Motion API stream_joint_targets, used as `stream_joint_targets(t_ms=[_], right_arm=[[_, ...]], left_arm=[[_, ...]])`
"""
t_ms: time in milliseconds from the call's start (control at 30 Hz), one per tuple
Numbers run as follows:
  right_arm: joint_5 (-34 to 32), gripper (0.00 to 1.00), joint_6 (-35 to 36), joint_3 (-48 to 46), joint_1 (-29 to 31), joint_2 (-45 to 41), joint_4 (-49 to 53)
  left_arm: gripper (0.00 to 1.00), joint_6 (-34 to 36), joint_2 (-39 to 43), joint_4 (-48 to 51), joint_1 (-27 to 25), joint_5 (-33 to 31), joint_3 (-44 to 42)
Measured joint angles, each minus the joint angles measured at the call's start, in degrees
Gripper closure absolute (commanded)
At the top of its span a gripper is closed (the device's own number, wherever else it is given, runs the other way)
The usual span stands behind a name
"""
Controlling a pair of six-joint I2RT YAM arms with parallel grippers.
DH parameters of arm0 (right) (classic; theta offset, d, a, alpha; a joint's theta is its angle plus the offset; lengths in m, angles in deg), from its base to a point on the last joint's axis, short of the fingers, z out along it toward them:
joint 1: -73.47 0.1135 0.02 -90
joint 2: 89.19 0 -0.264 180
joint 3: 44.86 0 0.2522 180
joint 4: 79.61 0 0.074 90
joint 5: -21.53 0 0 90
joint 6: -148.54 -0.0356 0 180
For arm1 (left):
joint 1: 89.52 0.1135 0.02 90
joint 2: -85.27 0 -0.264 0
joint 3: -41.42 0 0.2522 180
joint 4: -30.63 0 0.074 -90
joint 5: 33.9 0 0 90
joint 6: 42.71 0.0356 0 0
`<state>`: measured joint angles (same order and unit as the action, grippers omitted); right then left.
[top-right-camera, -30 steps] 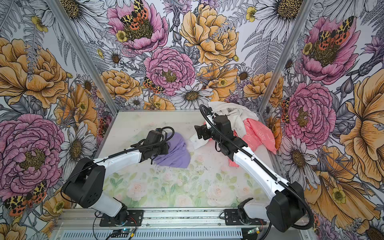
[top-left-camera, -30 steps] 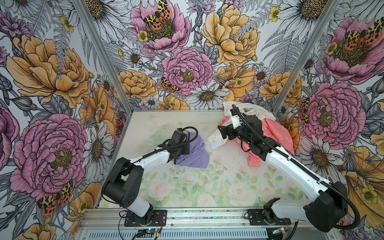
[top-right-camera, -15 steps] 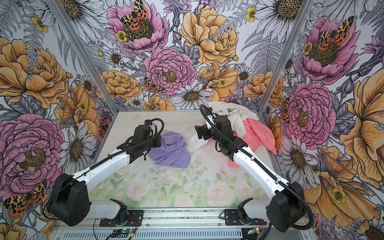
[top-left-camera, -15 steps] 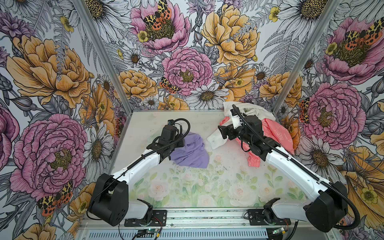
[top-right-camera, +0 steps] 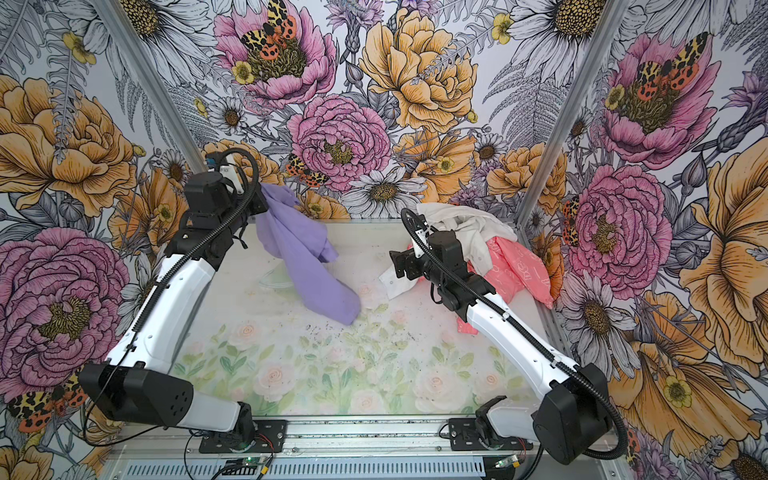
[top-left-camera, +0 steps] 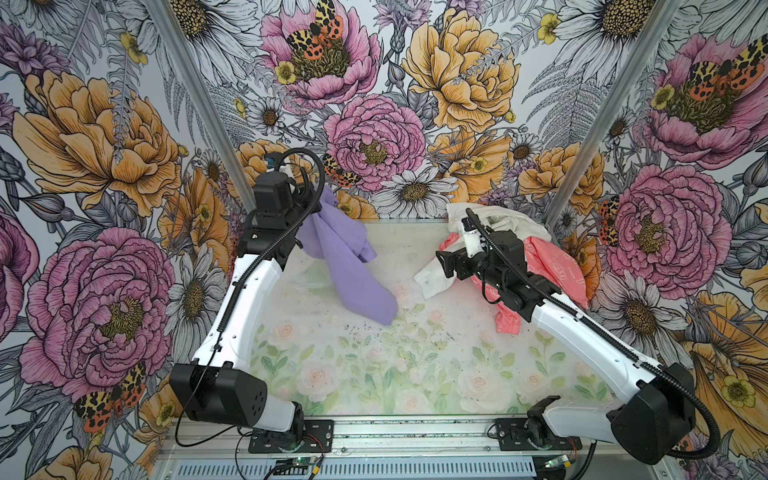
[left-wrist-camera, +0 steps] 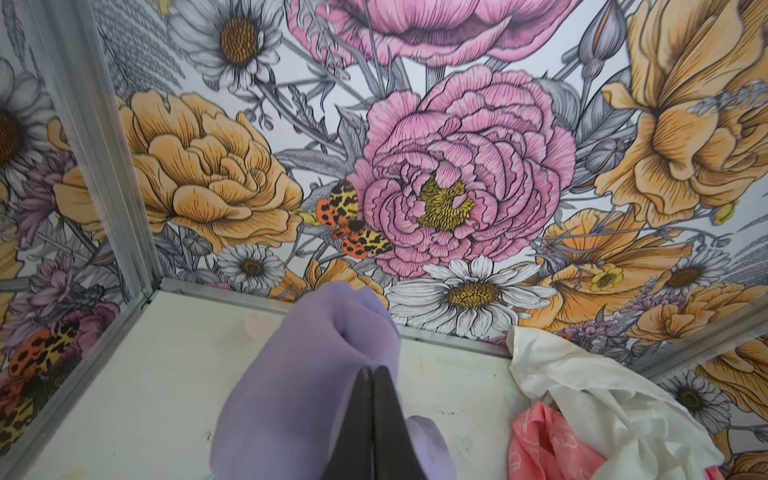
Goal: Pick out a specific cloth from the pile
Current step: 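Grasp the lavender cloth with the left gripper and lift it, then lower the lavender cloth with the left gripper onto the table's far corner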
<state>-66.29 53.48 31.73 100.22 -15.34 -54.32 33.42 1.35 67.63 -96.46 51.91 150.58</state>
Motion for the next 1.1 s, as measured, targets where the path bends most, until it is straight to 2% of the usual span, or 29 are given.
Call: stream_joint_targets(t_ms=[167, 300, 400, 600, 700, 1100], right_arm=[[0.15, 0.04, -0.04, 0.00, 0.00, 0.00, 0.00], [0.44, 0.04, -0.37, 0.00, 0.00, 0.00, 0.00], [0.63, 0.04, -0.48, 0.00, 0.00, 0.00, -0.02], [0.66, 0.03, -0.46, 0.00, -0.11, 0.00, 0.00], [0.66, 0.03, -0.46, 0.00, -0.11, 0.00, 0.00], [0.68, 0.01, -0.42, 0.00, -0.11, 0.04, 0.00]], left_arm=[[1.00, 3.37, -1.86, 1.86, 0.00, -1.01, 10.60], [1.00, 4.35, -1.18, 1.25, -0.11, -1.40, 10.25], [1.00, 4.37, 0.48, -0.31, -0.81, -1.79, 2.86], [1.00, 1.86, 2.71, -3.69, -1.73, -1.84, -18.49], [1.00, 0.68, 3.13, -3.78, -1.60, -1.84, -25.64], [1.00, -2.73, 14.78, -5.64, 2.49, -5.60, -35.95]])
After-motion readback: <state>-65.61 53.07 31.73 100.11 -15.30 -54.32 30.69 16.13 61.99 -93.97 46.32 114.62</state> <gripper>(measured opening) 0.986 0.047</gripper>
